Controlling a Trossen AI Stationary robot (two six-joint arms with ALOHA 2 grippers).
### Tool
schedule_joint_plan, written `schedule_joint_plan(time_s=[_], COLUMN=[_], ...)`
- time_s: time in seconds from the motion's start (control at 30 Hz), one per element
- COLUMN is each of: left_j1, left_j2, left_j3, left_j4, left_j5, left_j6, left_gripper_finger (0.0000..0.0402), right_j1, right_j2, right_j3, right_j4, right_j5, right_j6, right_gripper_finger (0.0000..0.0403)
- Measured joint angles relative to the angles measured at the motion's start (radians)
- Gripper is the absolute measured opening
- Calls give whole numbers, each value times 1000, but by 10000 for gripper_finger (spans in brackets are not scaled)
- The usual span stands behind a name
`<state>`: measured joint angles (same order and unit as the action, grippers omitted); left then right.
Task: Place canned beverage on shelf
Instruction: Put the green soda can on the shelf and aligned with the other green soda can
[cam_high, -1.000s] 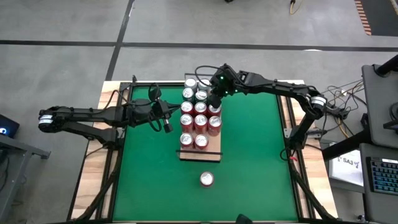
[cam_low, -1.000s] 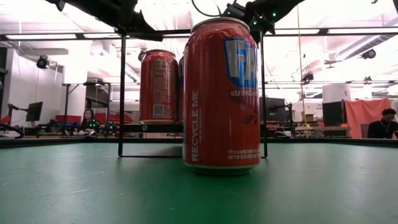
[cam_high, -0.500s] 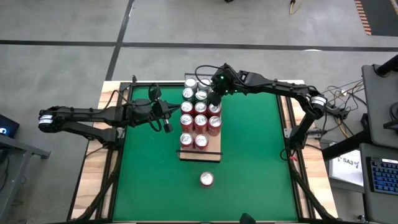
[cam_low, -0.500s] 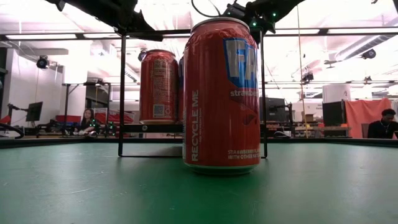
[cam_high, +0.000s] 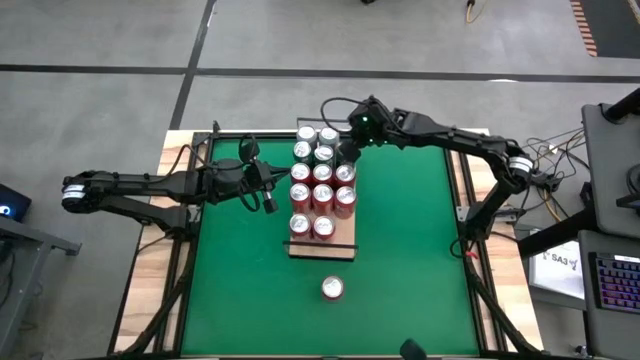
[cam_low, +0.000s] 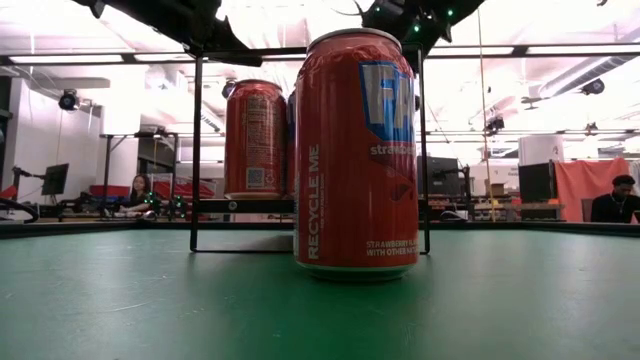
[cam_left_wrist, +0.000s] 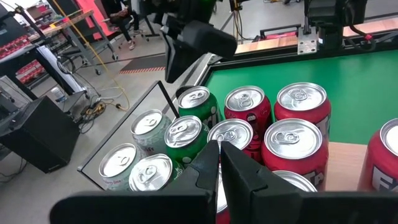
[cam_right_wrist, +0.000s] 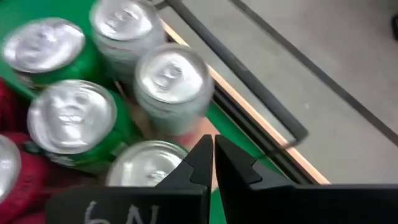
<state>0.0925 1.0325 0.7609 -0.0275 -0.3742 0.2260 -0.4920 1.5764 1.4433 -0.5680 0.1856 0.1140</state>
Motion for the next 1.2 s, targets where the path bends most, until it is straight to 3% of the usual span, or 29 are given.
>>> schedule_joint_plan(time_s=[1.2], left_j1=[0], left_j2=[0], left_j3=[0], left_j4=[-7], left_j5=[0], left_j6=[-23], left_gripper_finger=[0], right_j1=[25], right_j2=[26], right_j3=[-1], right_j4=[-91], right_j5=[-37], right_j6=[44], right_gripper_finger=[9])
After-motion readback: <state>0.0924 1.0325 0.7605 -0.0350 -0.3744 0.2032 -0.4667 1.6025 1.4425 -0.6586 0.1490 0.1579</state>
